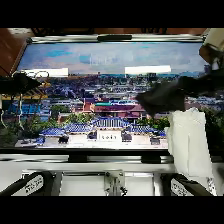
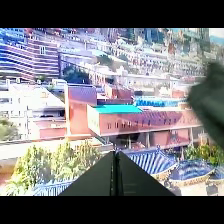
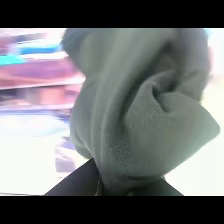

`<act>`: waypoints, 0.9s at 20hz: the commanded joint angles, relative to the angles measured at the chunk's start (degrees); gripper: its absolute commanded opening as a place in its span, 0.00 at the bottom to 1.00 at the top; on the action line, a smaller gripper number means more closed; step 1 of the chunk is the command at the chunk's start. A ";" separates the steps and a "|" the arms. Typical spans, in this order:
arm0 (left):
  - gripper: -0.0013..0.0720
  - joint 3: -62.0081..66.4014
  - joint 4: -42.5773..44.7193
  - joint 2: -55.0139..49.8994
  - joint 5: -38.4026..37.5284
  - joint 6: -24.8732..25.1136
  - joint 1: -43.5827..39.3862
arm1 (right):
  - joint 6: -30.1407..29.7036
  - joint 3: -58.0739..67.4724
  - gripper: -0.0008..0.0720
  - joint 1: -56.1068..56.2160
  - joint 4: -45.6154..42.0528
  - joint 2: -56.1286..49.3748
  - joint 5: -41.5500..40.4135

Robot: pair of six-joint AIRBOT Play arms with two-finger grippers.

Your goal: Fold the shirts.

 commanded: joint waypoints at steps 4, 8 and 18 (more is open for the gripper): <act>0.06 0.04 0.00 0.04 -0.96 0.48 -0.04 | -0.55 0.33 0.12 -17.38 -13.88 6.40 12.37; 0.06 0.04 0.00 0.04 -0.96 0.48 -0.04 | 0.37 0.31 0.12 -23.04 -13.90 6.43 17.66; 0.06 0.04 0.00 0.02 -0.90 1.77 -0.04 | 4.55 -18.05 0.12 -23.15 -13.79 21.20 20.61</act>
